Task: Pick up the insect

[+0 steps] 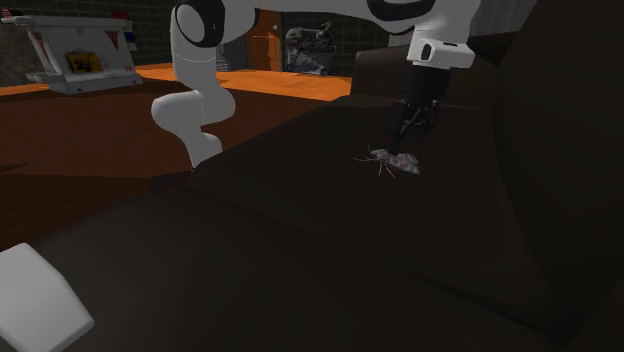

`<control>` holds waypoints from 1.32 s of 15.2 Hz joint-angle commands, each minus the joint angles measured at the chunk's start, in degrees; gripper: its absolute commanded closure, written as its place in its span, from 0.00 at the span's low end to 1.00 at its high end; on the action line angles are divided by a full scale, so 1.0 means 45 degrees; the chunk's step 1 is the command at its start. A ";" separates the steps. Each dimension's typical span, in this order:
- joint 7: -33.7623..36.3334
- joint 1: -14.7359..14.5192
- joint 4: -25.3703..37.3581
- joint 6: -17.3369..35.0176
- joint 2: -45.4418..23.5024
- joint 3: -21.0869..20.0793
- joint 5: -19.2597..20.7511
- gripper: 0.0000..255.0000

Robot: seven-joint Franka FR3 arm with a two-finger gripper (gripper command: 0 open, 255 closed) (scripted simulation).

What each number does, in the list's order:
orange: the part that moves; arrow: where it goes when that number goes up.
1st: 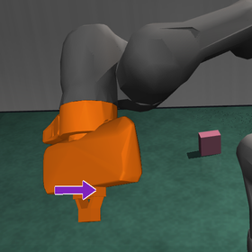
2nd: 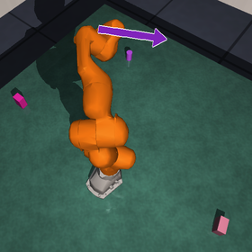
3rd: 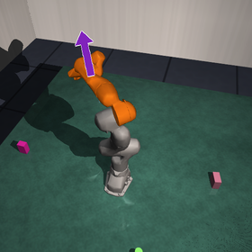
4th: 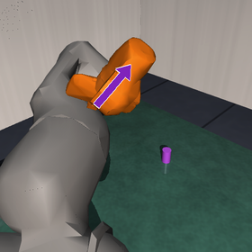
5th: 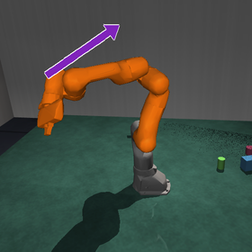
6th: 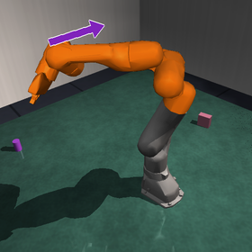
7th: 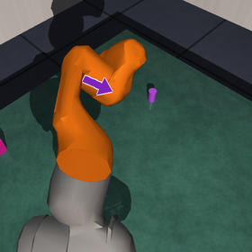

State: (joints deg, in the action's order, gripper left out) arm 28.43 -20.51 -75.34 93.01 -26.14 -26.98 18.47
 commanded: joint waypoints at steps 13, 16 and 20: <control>0.0226 -0.0019 -0.0724 0.0971 -0.0303 0.0054 0.0189 1.00; 0.0226 -0.0019 -0.0725 0.0972 -0.0303 0.0054 0.0189 1.00; 0.0200 -0.0043 -0.0562 0.0810 -0.0299 0.0047 0.0179 1.00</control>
State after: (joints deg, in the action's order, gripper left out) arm 29.37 -20.61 -78.34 97.07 -27.45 -26.75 19.27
